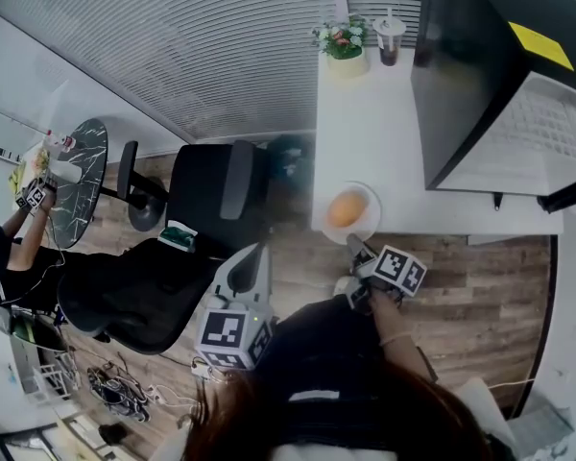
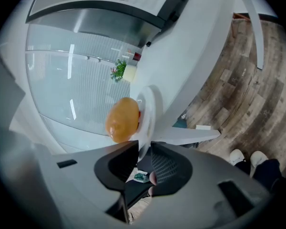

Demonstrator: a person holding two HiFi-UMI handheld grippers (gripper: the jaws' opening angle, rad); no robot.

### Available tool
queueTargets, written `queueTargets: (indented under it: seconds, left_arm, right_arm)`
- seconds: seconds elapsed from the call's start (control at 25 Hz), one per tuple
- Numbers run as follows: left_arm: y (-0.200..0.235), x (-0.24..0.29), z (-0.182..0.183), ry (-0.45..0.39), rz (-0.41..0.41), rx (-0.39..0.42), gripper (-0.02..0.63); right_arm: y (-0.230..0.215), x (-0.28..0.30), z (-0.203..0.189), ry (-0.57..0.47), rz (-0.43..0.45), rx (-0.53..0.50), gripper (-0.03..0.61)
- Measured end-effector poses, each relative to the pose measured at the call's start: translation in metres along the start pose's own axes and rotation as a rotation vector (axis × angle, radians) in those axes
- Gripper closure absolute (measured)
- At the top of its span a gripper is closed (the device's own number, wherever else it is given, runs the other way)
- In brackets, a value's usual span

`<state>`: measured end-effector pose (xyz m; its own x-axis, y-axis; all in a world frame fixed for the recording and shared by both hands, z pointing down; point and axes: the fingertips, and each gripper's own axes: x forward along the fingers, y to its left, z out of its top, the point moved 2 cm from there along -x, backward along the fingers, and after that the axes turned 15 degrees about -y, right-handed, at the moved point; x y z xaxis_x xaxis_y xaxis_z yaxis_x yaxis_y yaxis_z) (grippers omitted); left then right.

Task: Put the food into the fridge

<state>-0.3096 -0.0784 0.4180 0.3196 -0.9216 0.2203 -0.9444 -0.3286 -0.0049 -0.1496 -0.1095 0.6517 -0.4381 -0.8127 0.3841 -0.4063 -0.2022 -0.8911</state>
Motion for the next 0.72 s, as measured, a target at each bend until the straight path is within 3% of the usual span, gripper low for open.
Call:
queueTargets:
  seconds: [0.72]
  left_arm:
    - [0.011, 0.006, 0.002, -0.026, -0.061, -0.022, 0.614]
  right_arm:
    - [0.007, 0.001, 0.003, -0.054, 0.056, 0.146, 0.565]
